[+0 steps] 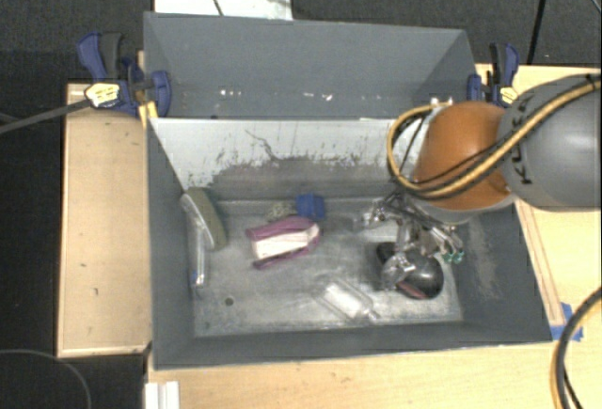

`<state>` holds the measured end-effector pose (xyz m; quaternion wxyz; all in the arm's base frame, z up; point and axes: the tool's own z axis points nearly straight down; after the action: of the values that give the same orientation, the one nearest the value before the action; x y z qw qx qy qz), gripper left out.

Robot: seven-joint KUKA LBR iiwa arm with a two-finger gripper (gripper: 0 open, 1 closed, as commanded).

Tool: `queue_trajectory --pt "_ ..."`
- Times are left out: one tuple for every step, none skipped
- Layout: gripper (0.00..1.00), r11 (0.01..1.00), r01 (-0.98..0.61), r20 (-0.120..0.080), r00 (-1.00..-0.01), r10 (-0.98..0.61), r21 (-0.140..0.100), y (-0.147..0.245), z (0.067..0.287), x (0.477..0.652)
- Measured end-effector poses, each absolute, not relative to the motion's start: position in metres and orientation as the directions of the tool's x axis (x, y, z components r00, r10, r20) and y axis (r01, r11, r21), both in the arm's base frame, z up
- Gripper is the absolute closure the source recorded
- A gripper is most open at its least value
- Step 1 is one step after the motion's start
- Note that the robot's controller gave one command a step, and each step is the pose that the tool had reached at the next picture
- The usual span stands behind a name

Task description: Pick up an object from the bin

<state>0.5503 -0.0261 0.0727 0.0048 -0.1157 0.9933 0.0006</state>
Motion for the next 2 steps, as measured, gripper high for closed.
queue_trajectory --pt "0.0 0.934 -0.358 0.002 -0.934 -0.358 -0.001 -0.0915 0.0777 0.5279" --pt "1.0 0.932 -0.362 0.0 -0.932 -0.362 0.004 -0.0863 0.0774 0.5286"
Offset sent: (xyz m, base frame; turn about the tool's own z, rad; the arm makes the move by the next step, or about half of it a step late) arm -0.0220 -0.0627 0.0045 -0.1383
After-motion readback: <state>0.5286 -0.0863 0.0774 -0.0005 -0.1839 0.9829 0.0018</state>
